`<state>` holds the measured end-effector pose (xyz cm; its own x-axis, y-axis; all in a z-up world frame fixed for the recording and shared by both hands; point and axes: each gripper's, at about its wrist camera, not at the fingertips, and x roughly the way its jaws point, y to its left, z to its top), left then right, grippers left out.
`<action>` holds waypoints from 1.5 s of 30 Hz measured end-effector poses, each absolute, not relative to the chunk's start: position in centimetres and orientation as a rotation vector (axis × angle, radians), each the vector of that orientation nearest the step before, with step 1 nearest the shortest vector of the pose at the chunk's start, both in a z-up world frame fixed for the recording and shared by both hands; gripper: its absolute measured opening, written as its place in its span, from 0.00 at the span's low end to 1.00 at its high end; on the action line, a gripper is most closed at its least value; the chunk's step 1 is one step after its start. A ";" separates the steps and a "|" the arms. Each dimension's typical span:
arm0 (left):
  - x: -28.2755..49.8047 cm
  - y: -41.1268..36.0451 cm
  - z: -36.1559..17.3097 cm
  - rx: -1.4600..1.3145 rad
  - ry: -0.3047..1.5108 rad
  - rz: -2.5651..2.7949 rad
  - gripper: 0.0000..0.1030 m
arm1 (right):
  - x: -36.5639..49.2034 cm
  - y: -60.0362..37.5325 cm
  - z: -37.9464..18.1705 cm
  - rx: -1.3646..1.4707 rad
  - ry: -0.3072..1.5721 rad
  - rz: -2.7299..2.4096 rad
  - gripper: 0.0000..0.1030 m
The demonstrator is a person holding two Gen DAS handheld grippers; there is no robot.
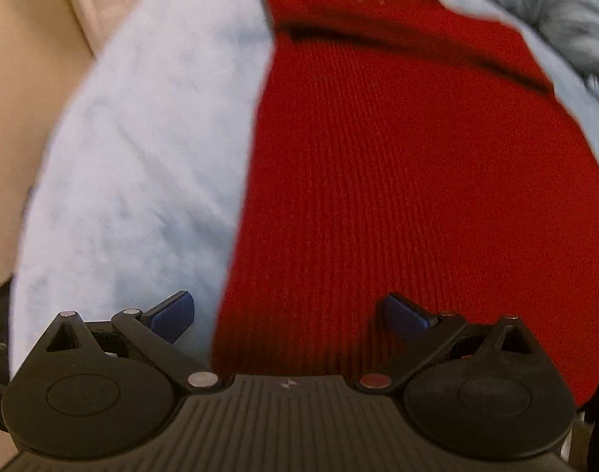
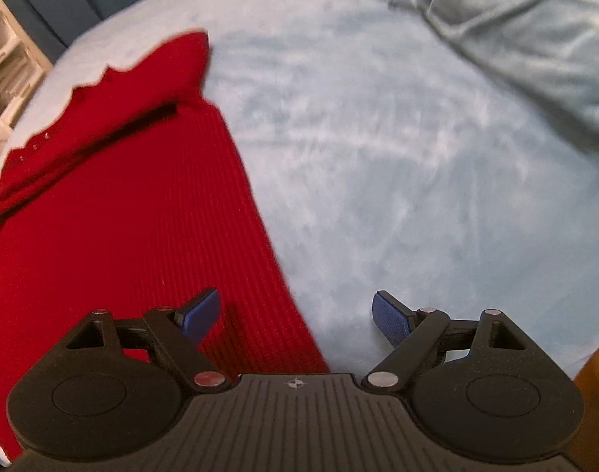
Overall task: Fold small clothes
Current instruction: 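Grasp the cardigan hem with both grippers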
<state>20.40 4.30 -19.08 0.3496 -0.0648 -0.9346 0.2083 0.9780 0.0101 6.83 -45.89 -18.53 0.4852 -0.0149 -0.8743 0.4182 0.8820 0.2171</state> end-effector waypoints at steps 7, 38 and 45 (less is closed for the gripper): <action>19.5 4.9 -19.9 0.077 1.196 -0.176 1.00 | 6.9 -43.0 -20.5 0.393 1.132 -0.160 0.85; 5.5 5.3 -9.8 -0.068 1.144 -0.213 0.12 | -7.1 -41.9 -8.8 0.630 0.978 -0.013 0.16; 5.2 6.8 -9.5 -0.159 1.186 -0.180 0.11 | -8.5 -41.6 -8.3 0.685 1.051 -0.043 0.16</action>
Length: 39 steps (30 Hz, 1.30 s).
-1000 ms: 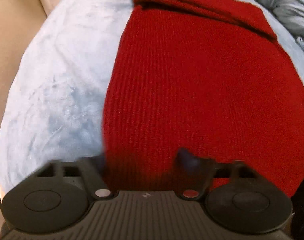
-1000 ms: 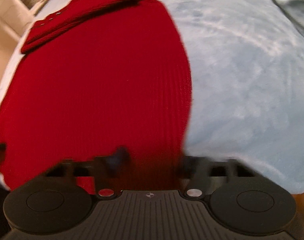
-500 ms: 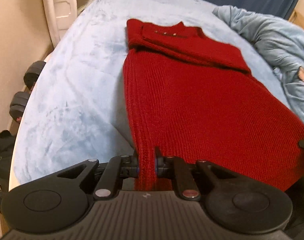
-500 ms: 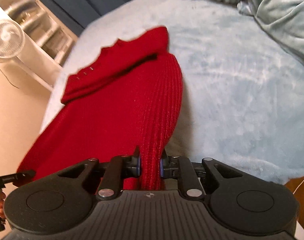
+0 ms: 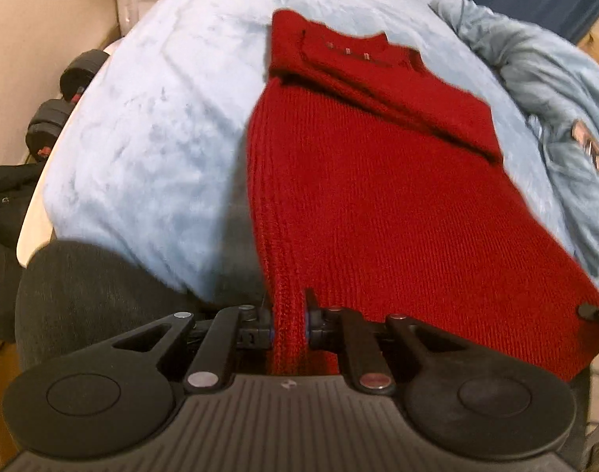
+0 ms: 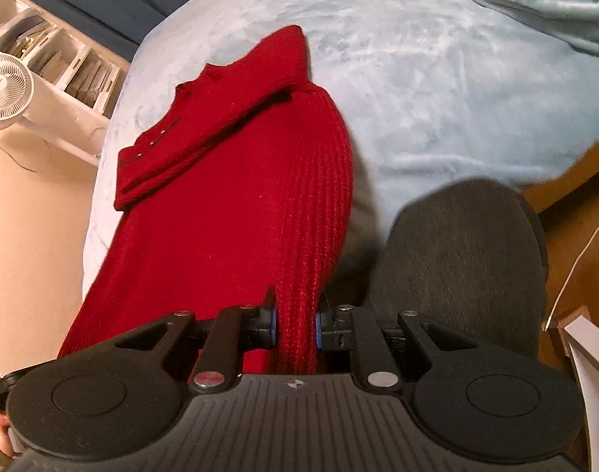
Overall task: Fold small clothes
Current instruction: 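Grasp the cardigan hem with both grippers, then lift the held hem and fold it over toward the collar with both grippers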
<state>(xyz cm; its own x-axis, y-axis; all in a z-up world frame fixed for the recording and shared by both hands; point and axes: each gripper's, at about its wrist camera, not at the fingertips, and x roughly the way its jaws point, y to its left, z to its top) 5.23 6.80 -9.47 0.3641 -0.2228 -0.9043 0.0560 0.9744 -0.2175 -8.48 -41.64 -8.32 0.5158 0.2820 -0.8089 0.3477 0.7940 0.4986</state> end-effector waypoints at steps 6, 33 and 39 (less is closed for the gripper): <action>14.4 6.5 -3.7 -0.193 1.058 -0.196 0.11 | 0.4 -43.9 -2.4 0.703 1.020 0.028 0.17; 41.8 -0.8 -15.3 0.161 0.981 0.038 0.92 | 28.0 -45.5 -15.6 0.429 0.857 -0.292 0.75; 43.1 -0.5 -13.4 0.066 1.000 -0.012 0.11 | 28.3 -44.1 -14.7 0.327 0.790 -0.270 0.10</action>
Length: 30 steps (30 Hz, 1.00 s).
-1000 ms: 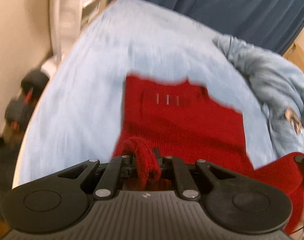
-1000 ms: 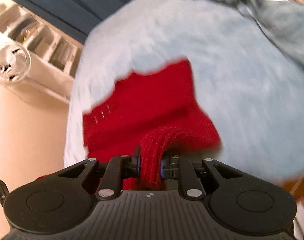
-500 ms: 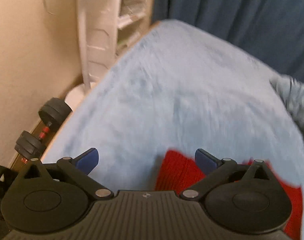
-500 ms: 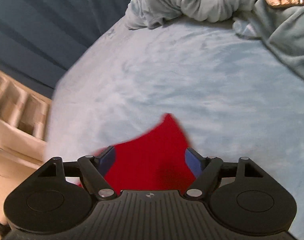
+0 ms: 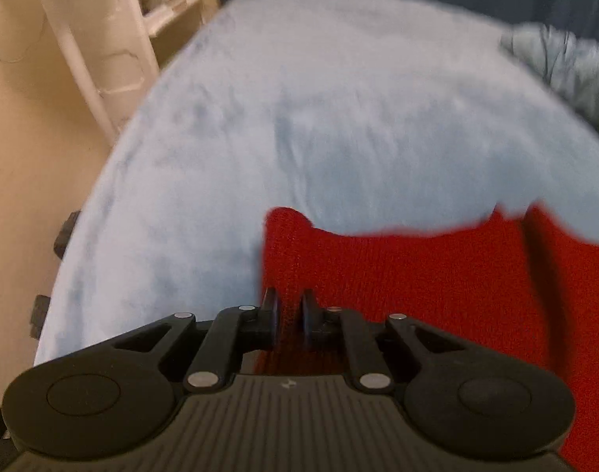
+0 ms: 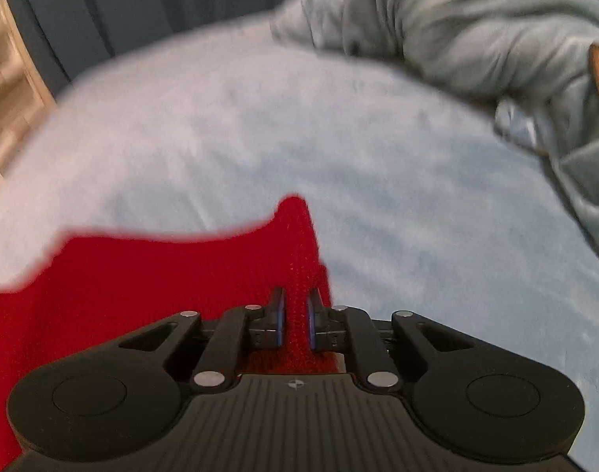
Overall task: Fold small clothes
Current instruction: 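Lift the held hem and fold it over toward the collar with both grippers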
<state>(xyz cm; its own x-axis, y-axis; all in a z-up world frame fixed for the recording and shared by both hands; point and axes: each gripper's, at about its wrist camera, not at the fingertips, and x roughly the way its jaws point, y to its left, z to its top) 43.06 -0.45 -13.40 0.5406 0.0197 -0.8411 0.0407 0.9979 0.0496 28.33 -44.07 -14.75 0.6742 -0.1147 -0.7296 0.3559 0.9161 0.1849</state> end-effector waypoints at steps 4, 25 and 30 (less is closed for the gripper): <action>42.6 4.7 -11.6 -0.115 0.973 0.004 0.11 | 24.7 -47.0 -10.4 0.536 0.653 -0.225 0.10; 30.5 4.7 -14.3 -0.079 0.905 -0.026 0.97 | 16.2 -42.4 -14.6 0.418 0.736 -0.178 0.29; 26.6 5.6 -18.6 -0.027 1.026 0.033 0.98 | 13.1 -42.4 -19.3 0.419 0.845 -0.275 0.01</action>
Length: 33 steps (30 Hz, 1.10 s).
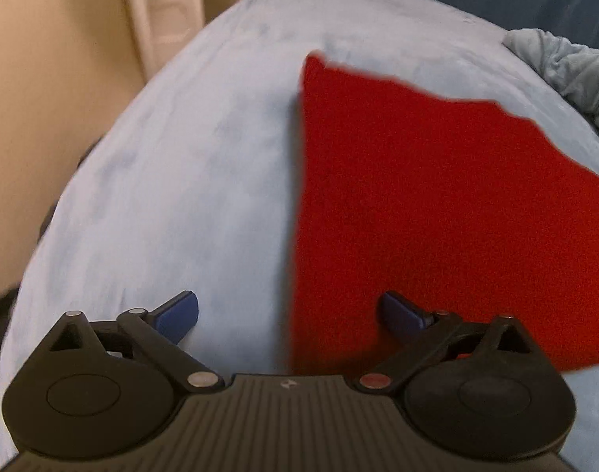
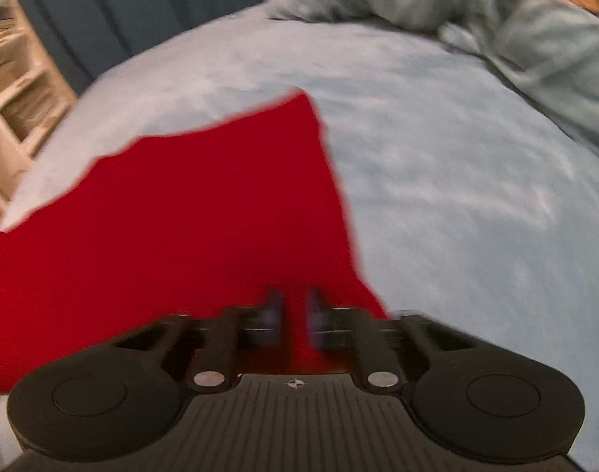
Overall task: Fold small clothes
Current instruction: 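Lift the held hem and fold it over toward the collar with both grippers, then open both grippers and withdraw them from the folded cardigan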
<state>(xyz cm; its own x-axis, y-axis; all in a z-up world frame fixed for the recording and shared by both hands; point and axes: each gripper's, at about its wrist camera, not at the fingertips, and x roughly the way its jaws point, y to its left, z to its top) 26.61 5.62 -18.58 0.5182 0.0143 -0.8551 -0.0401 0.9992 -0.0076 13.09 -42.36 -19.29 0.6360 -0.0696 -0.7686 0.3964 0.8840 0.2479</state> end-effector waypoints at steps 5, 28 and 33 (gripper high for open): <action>22.9 7.8 -14.8 -0.085 1.051 0.061 0.99 | 9.3 -43.7 -16.2 0.560 0.879 -0.326 0.23; 0.7 -3.1 -1.6 0.024 0.911 -0.026 1.00 | -10.5 -28.3 -2.0 0.289 0.586 -0.102 0.80; -0.8 -2.5 -0.5 0.035 0.861 -0.010 1.00 | -11.5 -26.9 -1.0 0.227 0.553 -0.064 0.80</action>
<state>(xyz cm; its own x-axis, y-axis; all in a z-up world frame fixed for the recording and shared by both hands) -0.81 -2.47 -0.51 0.6514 0.0049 -0.7588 0.0233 0.9994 0.0265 -11.50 -26.86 -1.03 0.8497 0.0006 -0.5273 0.1211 0.9731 0.1962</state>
